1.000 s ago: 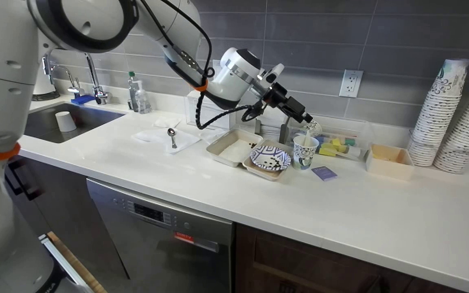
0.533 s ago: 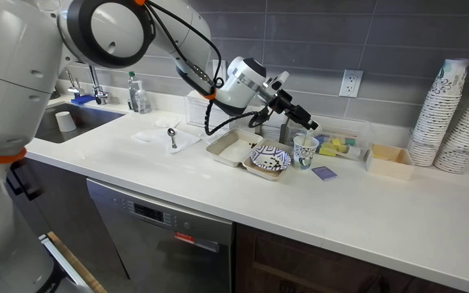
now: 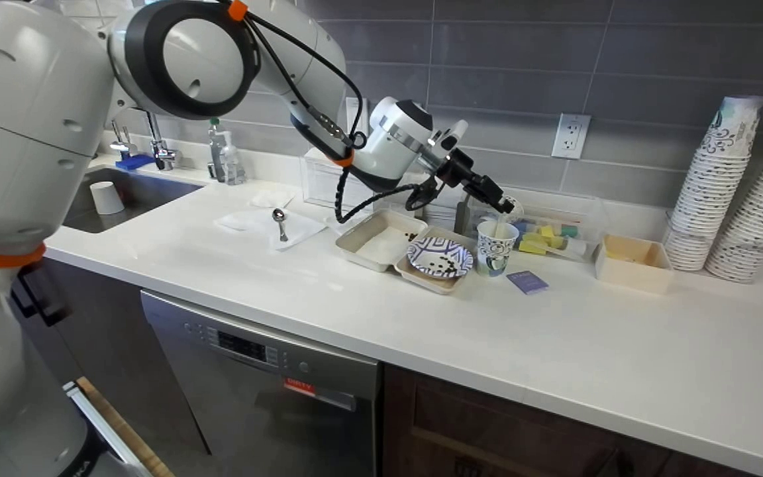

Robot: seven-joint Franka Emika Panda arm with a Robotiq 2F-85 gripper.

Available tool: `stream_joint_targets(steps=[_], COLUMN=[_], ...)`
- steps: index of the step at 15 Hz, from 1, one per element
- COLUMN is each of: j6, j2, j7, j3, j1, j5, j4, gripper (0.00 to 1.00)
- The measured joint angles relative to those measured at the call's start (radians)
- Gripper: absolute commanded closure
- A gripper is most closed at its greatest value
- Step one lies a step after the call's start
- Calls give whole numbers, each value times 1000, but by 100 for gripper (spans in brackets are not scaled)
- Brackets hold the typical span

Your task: Take the white knife out of the coffee cup and place it next to the silver spoon on the left.

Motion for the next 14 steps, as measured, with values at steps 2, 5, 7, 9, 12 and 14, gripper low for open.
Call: stream_joint_targets(steps=[2,5,7,9,12,14], j6=[22,46,62,65,65,65], j2=[1,5,12,19,28,32], j7=[-5,-9,-11,-12,-12,-12], j3=[0,0,-1,-2,-9,-14], j1=[1,2,2,2,4,5], j5=[0,0,-1,-1,-2,-2], j4=[0,0,1,1,5,10], gripper=[64,65,68,72,78,85])
